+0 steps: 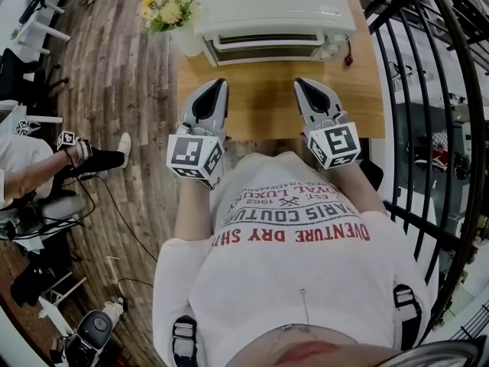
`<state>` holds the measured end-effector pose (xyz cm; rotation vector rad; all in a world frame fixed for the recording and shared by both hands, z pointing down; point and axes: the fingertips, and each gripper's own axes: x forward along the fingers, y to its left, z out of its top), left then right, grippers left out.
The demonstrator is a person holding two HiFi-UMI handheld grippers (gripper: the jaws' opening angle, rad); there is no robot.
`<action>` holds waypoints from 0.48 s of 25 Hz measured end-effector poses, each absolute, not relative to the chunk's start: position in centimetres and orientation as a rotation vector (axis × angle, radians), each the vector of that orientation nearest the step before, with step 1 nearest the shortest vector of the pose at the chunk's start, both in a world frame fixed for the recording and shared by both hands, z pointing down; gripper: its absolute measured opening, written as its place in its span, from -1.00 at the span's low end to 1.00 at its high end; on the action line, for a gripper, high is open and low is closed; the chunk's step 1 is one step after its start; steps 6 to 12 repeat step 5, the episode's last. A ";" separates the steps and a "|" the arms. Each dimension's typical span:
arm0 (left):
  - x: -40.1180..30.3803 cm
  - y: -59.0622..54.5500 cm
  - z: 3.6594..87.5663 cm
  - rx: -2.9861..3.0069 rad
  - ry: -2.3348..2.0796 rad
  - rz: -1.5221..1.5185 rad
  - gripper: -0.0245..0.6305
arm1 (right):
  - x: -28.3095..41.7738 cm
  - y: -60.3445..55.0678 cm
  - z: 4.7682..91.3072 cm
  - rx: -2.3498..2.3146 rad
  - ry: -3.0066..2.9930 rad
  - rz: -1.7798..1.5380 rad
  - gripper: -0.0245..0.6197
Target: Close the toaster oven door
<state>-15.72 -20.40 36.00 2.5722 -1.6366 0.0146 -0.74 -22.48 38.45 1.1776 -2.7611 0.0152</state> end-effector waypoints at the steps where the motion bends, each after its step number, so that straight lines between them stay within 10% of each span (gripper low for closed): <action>1: -15.6 -20.4 36.1 2.574 -1.633 0.018 -0.89 | -0.7 -22.4 38.5 1.179 -2.760 0.017 -0.91; 12: -15.4 -20.1 36.4 2.574 -1.622 0.035 -0.89 | -0.6 -22.2 38.7 1.187 -2.756 0.027 -0.91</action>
